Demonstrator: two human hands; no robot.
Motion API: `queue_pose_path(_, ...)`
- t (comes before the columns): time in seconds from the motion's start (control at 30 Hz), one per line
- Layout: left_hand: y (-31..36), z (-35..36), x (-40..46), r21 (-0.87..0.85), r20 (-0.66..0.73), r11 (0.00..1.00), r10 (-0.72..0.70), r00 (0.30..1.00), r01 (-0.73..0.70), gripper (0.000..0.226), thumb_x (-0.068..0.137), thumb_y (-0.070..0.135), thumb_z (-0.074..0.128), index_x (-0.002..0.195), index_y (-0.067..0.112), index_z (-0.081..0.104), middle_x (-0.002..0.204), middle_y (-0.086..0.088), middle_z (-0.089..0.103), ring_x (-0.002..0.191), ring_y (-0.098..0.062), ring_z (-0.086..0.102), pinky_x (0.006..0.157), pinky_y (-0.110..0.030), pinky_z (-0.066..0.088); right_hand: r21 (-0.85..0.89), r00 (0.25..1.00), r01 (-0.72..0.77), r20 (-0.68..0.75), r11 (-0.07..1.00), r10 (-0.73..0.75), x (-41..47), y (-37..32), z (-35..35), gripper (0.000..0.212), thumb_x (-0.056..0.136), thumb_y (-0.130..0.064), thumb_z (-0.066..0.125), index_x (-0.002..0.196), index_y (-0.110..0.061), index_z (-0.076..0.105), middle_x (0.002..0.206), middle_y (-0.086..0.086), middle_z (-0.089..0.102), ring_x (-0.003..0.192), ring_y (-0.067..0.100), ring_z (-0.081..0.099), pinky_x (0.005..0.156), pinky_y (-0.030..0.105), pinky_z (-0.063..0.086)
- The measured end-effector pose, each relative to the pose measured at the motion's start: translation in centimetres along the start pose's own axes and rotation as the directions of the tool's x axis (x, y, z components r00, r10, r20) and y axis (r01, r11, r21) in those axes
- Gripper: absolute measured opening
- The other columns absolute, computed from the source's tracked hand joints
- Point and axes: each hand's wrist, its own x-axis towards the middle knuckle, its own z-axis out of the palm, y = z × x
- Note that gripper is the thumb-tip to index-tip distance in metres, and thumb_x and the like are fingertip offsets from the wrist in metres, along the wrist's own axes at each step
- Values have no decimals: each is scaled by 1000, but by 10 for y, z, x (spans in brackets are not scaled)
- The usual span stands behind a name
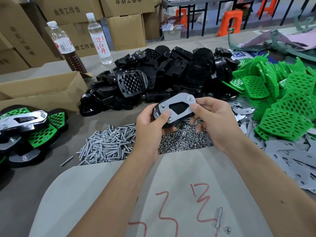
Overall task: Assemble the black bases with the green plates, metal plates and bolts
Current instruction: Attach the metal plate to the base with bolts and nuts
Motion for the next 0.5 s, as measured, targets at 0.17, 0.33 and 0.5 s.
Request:
queue_pose_path(0.17, 0, 1, -1, 43, -45, 999, 24, 999, -22, 16, 100, 4, 65, 111, 13, 72, 99, -5, 76, 84, -18, 71, 60, -26, 57, -24, 997, -17, 78, 1000, 19, 3, 2, -5, 15, 90, -25, 71, 104, -18, 74, 87, 19, 73, 61, 31, 56, 49, 44, 40)
queue_pose_path(0.33, 1, 0, 1, -63, -70, 997, -58, 996, 53, 19, 94, 6, 74, 113, 3, 72, 100, -10, 77, 83, -20, 74, 66, -28, 61, -7, 994, 50, 98, 999, -49, 2, 0, -7, 27, 89, -17, 70, 115, -12, 72, 90, 23, 71, 56, 25, 58, 46, 32, 46)
queue_pose_path(0.5, 2, -2, 3, -130, 8, 985, -111, 994, 111, 15, 92, 12, 77, 103, 2, 76, 98, -12, 78, 84, -18, 75, 73, -24, 61, 13, 995, 98, 18, 995, -98, 0, -3, -3, 16, 100, 3, 61, 112, -4, 70, 82, 16, 68, 52, 19, 58, 43, 26, 48)
